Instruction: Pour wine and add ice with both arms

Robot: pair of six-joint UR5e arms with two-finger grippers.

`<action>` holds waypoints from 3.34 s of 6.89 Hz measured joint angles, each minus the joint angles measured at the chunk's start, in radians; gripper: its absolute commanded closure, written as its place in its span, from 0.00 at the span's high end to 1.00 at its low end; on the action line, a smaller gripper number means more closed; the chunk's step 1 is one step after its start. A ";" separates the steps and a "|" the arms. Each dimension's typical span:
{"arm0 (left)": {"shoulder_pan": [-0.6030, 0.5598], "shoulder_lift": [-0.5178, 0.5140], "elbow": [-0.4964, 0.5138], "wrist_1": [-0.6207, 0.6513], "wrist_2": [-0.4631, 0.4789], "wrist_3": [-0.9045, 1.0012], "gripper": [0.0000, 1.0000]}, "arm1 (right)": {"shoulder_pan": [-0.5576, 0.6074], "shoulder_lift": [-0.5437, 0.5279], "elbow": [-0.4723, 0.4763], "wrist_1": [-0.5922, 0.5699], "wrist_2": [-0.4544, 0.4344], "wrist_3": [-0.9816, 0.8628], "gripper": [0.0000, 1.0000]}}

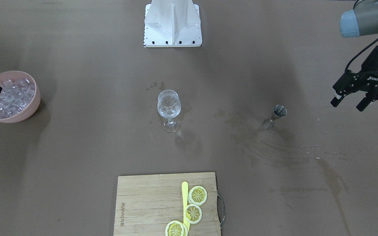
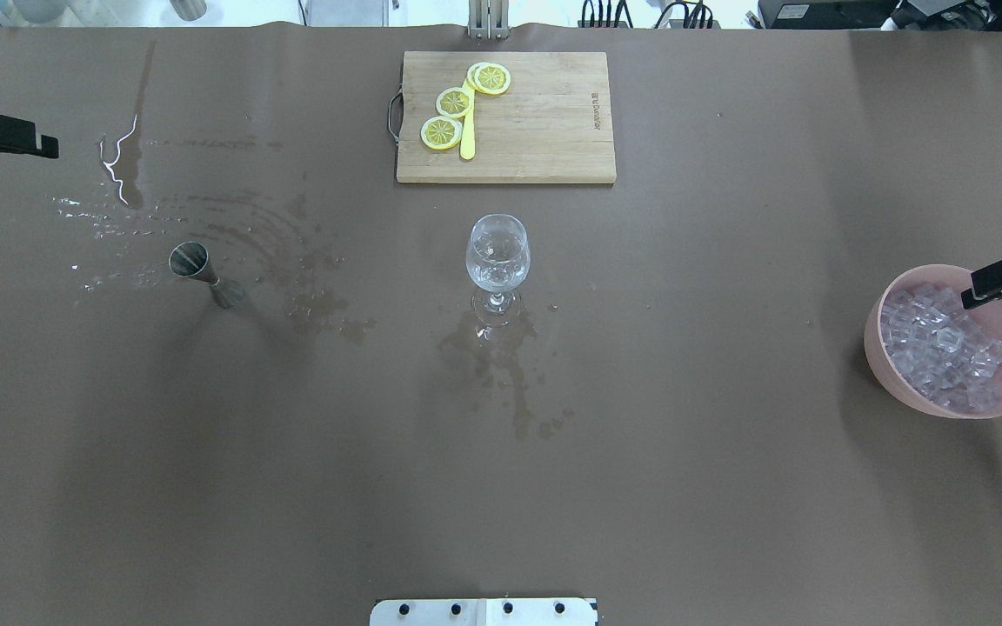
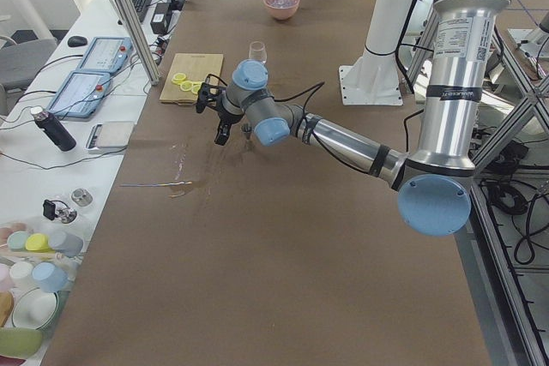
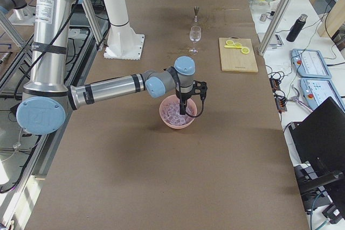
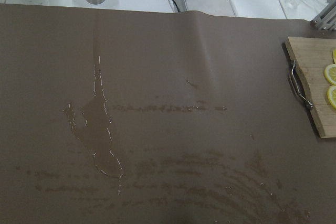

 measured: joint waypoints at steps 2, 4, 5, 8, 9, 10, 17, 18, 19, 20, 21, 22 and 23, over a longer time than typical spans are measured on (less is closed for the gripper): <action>-0.001 -0.001 0.001 0.002 -0.001 0.000 0.98 | -0.038 -0.013 -0.046 0.096 -0.006 0.070 0.78; -0.002 0.000 0.005 0.001 -0.001 0.000 0.97 | -0.091 -0.009 -0.052 0.123 -0.043 0.097 0.79; -0.002 -0.001 0.008 0.001 -0.001 0.000 0.98 | -0.113 -0.007 -0.052 0.126 -0.066 0.100 0.78; -0.002 0.000 0.010 -0.001 0.000 0.000 0.97 | -0.142 -0.005 -0.052 0.127 -0.099 0.101 0.65; -0.002 0.000 0.010 -0.002 0.000 0.000 0.97 | -0.144 -0.002 -0.052 0.127 -0.102 0.101 0.63; -0.002 0.000 0.011 -0.003 0.001 0.000 0.97 | -0.144 0.003 -0.052 0.126 -0.103 0.101 0.58; -0.002 0.000 0.006 -0.004 0.000 -0.003 0.98 | -0.141 0.013 -0.041 0.120 -0.097 0.093 0.00; -0.002 0.001 0.005 -0.004 -0.001 -0.003 0.97 | -0.132 0.014 -0.024 0.115 -0.085 0.092 0.00; -0.002 0.003 0.003 -0.004 -0.001 -0.003 0.97 | -0.112 0.017 -0.006 0.110 -0.054 0.091 0.00; -0.002 0.006 0.002 -0.004 -0.002 -0.003 0.97 | -0.070 0.043 0.007 0.085 0.006 0.093 0.00; -0.003 0.007 0.002 -0.004 -0.002 -0.003 0.97 | -0.024 0.106 0.021 0.009 0.066 0.096 0.00; -0.007 0.008 0.002 -0.001 -0.004 -0.002 0.97 | 0.003 0.182 0.045 -0.093 0.097 0.098 0.00; -0.020 0.010 0.006 0.002 -0.009 -0.001 0.97 | 0.014 0.248 0.071 -0.180 0.109 0.100 0.00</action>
